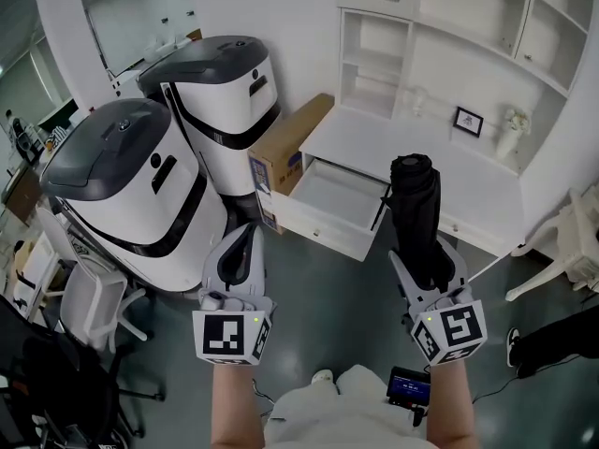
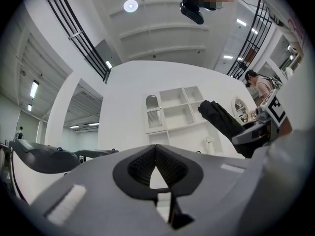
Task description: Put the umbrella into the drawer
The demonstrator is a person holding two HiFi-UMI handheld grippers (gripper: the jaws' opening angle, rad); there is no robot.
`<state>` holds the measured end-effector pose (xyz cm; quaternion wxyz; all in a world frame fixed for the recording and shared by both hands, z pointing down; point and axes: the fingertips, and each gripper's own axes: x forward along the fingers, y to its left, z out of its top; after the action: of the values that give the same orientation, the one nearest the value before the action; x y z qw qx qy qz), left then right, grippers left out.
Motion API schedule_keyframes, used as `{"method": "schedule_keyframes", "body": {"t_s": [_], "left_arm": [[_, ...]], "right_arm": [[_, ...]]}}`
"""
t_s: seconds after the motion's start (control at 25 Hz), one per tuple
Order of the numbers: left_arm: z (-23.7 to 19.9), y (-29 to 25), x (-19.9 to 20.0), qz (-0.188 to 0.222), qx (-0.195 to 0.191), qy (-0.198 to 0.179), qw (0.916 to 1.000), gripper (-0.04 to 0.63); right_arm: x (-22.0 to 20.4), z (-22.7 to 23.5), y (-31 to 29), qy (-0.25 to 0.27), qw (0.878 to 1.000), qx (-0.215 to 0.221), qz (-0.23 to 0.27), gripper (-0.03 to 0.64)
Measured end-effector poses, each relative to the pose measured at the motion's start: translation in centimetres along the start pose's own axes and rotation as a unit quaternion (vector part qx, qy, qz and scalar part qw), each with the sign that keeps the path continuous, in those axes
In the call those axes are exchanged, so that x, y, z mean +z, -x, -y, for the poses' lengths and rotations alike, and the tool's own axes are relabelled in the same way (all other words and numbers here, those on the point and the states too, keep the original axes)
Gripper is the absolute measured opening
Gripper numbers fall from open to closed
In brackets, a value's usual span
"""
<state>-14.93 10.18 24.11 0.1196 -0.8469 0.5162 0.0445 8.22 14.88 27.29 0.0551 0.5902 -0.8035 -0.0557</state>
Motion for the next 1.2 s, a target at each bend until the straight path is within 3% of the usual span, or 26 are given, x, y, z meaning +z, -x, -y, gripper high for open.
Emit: {"method": "schedule_keyframes", "body": {"t_s": [0.24, 0.6, 0.88, 1.2], "left_arm": [[-1.3, -1.9, -1.5, -0.009, 0.006, 0.008, 0.9999, 0.008], [-2.2, -7.1, -4.0, -0.022, 0.016, -0.020, 0.9994, 0.008], [-4.6, -13.6, -5.9, -0.029, 0.033, 0.002, 0.9990, 0.008], [-6.2, -23.0, -8.2, -0.044, 0.047, 0.000, 0.9979, 0.008]], "right_arm": [[-1.0, 1.2, -2.5, 0.001, 1.000, -0.002, -0.014, 0.261], [-2.1, 3.9, -8.9, 0.000, 1.000, 0.016, -0.013, 0.261], [-3.0, 7.5, -15.9, -0.009, 0.999, 0.034, -0.014, 0.261], [-4.2, 12.7, -24.7, -0.018, 0.998, 0.053, -0.026, 0.261]]}}
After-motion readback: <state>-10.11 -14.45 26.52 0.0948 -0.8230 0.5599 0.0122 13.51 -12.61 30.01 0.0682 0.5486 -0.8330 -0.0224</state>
